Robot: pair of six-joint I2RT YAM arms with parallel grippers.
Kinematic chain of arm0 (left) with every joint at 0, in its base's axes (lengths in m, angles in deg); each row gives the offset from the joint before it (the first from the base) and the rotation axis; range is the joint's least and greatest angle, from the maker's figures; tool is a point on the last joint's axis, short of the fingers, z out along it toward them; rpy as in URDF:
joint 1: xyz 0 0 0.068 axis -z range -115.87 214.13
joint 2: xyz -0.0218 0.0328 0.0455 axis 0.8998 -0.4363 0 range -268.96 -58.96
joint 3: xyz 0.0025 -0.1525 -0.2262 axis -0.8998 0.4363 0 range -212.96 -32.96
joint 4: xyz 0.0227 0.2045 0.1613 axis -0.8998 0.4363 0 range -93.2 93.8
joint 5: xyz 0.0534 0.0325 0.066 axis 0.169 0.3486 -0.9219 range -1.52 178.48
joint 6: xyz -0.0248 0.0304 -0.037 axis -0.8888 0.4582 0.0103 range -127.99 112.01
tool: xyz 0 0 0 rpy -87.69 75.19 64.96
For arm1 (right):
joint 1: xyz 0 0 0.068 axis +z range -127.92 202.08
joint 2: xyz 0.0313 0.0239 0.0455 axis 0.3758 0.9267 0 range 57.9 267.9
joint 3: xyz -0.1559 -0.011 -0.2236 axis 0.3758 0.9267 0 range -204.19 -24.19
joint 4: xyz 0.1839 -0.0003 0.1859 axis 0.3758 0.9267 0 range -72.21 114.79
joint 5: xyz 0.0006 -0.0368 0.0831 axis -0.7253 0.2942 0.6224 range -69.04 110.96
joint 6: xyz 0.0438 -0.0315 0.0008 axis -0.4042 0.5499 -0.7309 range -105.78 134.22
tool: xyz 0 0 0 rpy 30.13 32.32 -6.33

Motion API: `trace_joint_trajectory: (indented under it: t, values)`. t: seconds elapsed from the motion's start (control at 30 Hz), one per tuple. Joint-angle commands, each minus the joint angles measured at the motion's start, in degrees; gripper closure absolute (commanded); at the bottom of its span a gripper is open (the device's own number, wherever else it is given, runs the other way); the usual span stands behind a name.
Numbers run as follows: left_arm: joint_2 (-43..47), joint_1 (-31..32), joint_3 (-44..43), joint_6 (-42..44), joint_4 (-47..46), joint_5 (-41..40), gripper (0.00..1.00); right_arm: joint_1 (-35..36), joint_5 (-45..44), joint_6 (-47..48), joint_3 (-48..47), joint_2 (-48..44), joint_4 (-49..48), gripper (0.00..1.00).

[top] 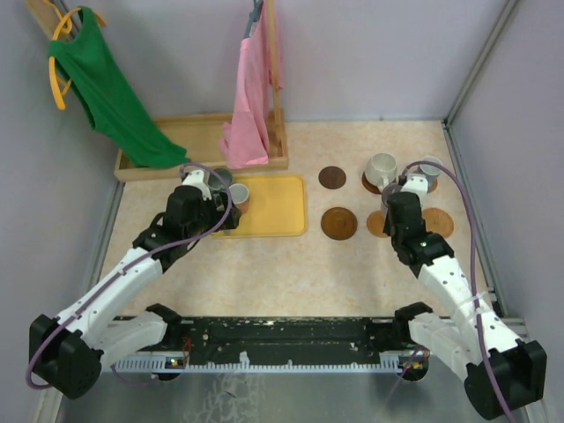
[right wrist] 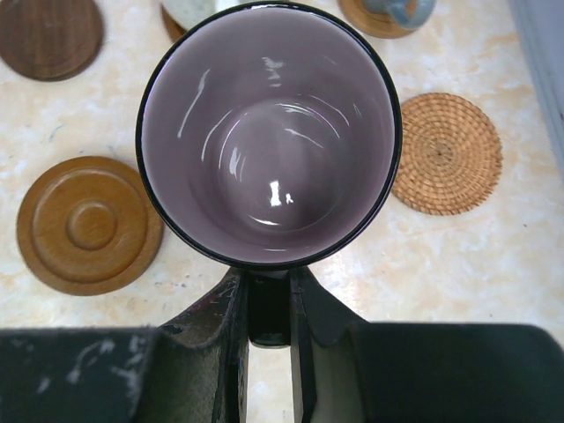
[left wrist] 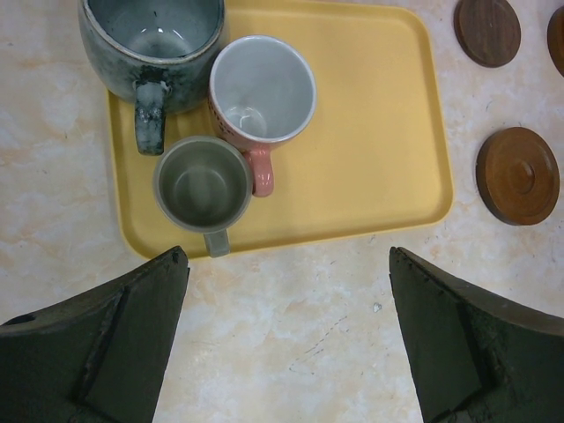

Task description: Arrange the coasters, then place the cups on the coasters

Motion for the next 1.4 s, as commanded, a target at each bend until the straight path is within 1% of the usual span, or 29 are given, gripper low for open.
trace_joint_trajectory:
  t: [0.0,0.13,0.27,0.43,0.7,1.03,1.37]
  values:
    - [1.03,-0.01,0.52,0.77,-1.27,0.69,0.0,-2.2,-4.68,-0.92,-0.44,-0.94,-4.74,1.0]
    - [0.11,0.03,-0.19,0.83,-0.9,1.26,0.0,-5.57,-4.22,-1.06,-0.24,-0.21,-5.0,1.0]
    - [-0.64,-0.01,-0.7,0.57,-1.19,2.25,0.0,-10.92,-2.13,-1.64,1.05,0.0,-7.01,1.0]
    - [-0.36,0.07,-0.26,0.69,-1.59,2.16,0.0,-14.74,-1.39,-0.8,2.2,0.58,-9.23,1.0]
    - [0.12,0.04,0.37,0.65,-1.77,1.7,0.0,-18.02,-0.72,1.69,3.0,3.22,-12.97,1.0]
    - [0.48,0.0,0.77,0.53,-1.51,1.26,0.0,-23.48,1.43,1.45,4.67,4.41,-16.47,1.0]
    - [0.32,-0.01,0.78,0.52,-1.43,1.35,0.0,-26.8,3.13,1.29,5.34,6.6,-19.15,1.0]
